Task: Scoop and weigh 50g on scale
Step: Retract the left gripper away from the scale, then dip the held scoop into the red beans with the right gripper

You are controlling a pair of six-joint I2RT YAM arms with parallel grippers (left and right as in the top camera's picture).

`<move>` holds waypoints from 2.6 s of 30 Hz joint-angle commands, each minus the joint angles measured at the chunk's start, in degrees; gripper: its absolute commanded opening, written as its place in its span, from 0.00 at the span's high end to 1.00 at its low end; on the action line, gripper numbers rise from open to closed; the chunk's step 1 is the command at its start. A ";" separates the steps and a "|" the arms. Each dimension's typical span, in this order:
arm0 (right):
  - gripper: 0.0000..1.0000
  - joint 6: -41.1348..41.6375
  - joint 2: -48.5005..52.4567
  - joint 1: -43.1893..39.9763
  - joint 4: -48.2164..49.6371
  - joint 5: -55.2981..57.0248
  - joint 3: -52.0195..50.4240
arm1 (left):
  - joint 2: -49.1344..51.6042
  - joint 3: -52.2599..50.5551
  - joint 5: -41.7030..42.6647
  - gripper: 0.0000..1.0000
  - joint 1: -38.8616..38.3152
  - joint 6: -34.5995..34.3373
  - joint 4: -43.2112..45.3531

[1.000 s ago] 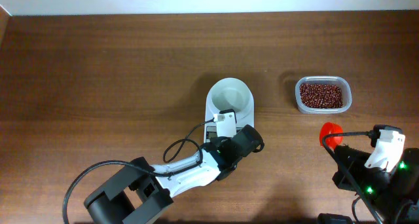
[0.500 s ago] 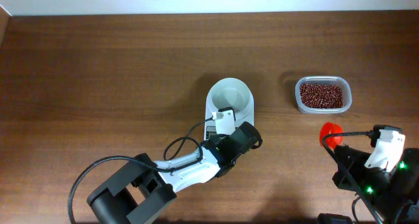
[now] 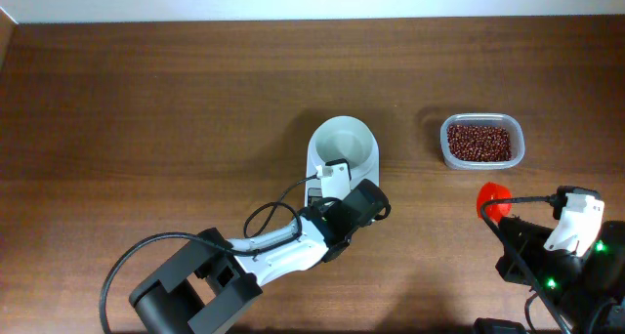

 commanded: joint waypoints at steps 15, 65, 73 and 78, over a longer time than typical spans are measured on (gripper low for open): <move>0.96 0.07 -0.11 0.26 3.98 0.50 0.42 | -27.52 -0.42 4.42 0.94 -0.15 13.64 -21.81; 0.96 3.02 14.40 0.26 -1.25 -4.44 0.44 | -29.07 27.74 40.02 0.01 39.10 101.09 -68.06; 0.96 1.09 14.40 0.26 -1.11 -4.20 0.44 | -29.07 27.74 40.83 0.01 39.10 101.11 -66.97; 0.96 1.09 14.40 0.26 -1.07 -4.20 0.44 | -29.07 27.74 41.72 0.01 39.10 101.09 -66.99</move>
